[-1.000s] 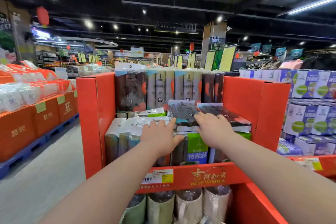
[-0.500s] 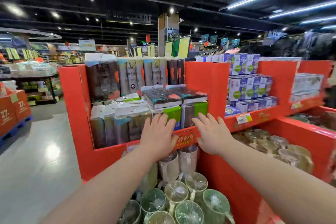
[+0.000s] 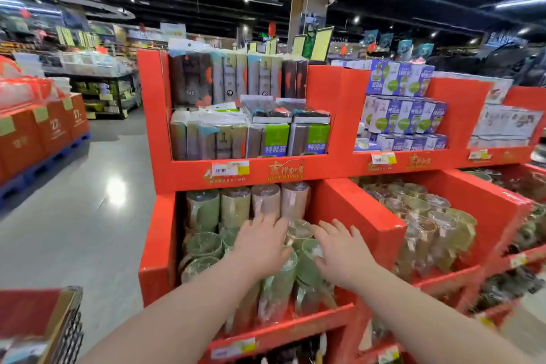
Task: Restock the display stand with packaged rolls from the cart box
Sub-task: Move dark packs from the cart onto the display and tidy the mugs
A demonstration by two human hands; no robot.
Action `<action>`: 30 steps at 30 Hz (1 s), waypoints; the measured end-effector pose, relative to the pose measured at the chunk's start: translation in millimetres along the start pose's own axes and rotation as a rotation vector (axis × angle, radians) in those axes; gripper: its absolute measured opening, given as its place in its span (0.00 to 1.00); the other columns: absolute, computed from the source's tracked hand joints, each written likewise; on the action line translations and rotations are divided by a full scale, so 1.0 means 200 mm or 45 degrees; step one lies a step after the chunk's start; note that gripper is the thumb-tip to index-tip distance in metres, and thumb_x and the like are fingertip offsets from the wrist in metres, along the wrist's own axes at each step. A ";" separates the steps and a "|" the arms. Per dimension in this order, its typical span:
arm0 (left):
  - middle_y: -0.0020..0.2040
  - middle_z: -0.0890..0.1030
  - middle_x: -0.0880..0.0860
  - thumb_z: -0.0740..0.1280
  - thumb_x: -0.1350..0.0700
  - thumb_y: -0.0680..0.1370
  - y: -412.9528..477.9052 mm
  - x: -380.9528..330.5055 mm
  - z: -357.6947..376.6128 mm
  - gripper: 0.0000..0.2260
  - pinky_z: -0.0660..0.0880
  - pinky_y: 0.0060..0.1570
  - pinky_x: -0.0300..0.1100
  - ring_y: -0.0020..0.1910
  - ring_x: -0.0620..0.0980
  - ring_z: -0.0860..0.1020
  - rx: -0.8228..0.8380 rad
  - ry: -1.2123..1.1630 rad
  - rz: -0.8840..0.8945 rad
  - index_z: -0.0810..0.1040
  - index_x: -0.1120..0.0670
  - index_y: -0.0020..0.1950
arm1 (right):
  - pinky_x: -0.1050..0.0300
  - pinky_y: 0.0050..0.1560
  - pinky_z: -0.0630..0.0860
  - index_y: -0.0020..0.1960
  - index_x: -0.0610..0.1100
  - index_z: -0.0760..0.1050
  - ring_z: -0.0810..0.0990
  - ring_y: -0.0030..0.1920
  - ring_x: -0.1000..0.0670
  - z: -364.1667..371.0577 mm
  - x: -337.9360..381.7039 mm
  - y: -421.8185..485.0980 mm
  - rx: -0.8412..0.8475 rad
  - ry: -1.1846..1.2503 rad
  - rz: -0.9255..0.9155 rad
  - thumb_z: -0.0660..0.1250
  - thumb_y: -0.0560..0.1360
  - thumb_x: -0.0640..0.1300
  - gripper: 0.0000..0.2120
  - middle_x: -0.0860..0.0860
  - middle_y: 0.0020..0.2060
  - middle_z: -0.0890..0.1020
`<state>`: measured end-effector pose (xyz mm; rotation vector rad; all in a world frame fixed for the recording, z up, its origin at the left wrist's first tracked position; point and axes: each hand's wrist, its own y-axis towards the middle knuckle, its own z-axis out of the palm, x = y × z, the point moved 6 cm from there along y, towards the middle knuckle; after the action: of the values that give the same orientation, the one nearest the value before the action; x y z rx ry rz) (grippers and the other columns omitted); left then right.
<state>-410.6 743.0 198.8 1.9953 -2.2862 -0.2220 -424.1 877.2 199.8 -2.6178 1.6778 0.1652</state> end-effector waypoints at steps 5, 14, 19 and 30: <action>0.70 0.67 0.54 0.58 0.43 0.79 -0.49 -0.08 0.33 0.25 0.66 0.64 0.50 0.68 0.56 0.66 0.249 -0.039 -0.179 0.61 0.52 0.73 | 0.43 0.73 0.53 0.76 0.49 0.53 0.55 0.75 0.46 0.32 0.05 -0.35 0.205 0.061 -0.129 0.57 0.79 0.52 0.29 0.50 0.75 0.60; 0.67 0.69 0.54 0.60 0.42 0.77 -1.47 0.07 0.59 0.26 0.67 0.65 0.51 0.67 0.56 0.67 0.492 -0.034 -0.642 0.63 0.52 0.71 | 0.45 0.71 0.59 0.76 0.48 0.54 0.59 0.74 0.45 0.81 0.38 -0.90 0.591 0.037 -0.433 0.57 0.79 0.51 0.28 0.50 0.73 0.63; 0.69 0.68 0.54 0.58 0.42 0.78 -1.96 0.23 0.62 0.25 0.68 0.63 0.51 0.67 0.56 0.67 0.564 -0.067 -0.911 0.62 0.52 0.72 | 0.47 0.70 0.60 0.75 0.50 0.56 0.61 0.73 0.47 0.84 0.72 -0.98 0.642 0.057 -0.624 0.57 0.78 0.52 0.27 0.51 0.73 0.63; 0.72 0.65 0.54 0.56 0.41 0.79 -2.85 0.65 0.67 0.27 0.64 0.66 0.51 0.71 0.56 0.63 0.748 -0.174 -1.269 0.59 0.53 0.75 | 0.47 0.68 0.62 0.76 0.50 0.54 0.63 0.72 0.46 0.65 1.71 -0.89 0.531 0.055 -0.915 0.57 0.78 0.50 0.28 0.50 0.73 0.64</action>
<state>104.8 544.5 -34.3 3.3499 -1.2596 0.3011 -131.2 652.6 29.3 -2.6841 0.5909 -0.2334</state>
